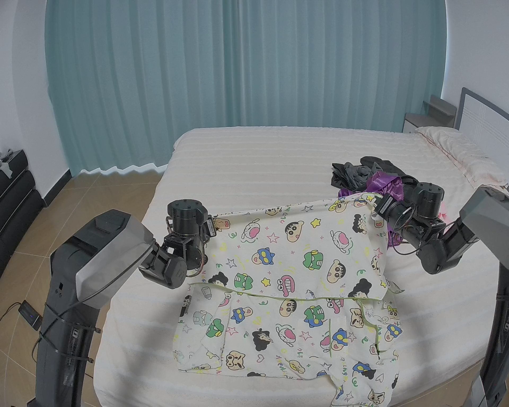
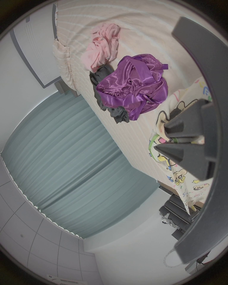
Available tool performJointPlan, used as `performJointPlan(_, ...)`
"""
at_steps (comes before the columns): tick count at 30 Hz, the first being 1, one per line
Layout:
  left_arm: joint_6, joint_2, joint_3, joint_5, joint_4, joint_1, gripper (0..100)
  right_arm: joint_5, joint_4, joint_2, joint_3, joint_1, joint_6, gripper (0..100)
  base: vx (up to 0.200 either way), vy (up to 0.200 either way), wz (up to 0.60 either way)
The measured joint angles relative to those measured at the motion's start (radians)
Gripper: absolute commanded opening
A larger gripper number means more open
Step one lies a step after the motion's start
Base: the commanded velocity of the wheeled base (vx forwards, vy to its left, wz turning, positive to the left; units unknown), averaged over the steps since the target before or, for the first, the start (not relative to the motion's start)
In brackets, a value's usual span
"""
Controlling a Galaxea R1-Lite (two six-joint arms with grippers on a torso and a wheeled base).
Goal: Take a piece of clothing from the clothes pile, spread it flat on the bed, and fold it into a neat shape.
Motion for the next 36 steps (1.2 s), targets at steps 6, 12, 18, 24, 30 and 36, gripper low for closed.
performJointPlan(6, -0.005, 0.103, -0.171, 0.005, 0.113, 0.026, 100, -0.01, 0.041, 0.107, -0.12, 0.007, 0.033, 100, 0.0, 0.0, 0.0)
performJointPlan(12, -0.007, 0.174, -0.286, 0.009, 0.177, 0.04, 100, -0.009, 0.129, 0.189, -0.302, 0.019, 0.125, 100, 0.0, 0.0, 0.0)
performJointPlan(18, -0.007, 0.231, -0.386, 0.028, 0.213, 0.063, 100, -0.053, 0.289, 0.272, -0.534, 0.016, 0.272, 100, 0.0, 0.0, 0.0)
performJointPlan(24, -0.007, 0.271, -0.45, 0.045, 0.249, 0.091, 100, -0.081, 0.419, 0.336, -0.642, -0.024, 0.323, 100, 0.0, 0.0, 0.0)
performJointPlan(30, -0.011, 0.267, -0.464, 0.048, 0.256, 0.099, 100, -0.084, 0.492, 0.372, -0.7, -0.062, 0.379, 100, 0.0, 0.0, 0.0)
performJointPlan(36, -0.037, 0.2, -0.417, 0.048, 0.263, 0.101, 100, -0.052, 0.55, 0.353, -0.694, -0.095, 0.449, 100, 0.0, 0.0, 0.0)
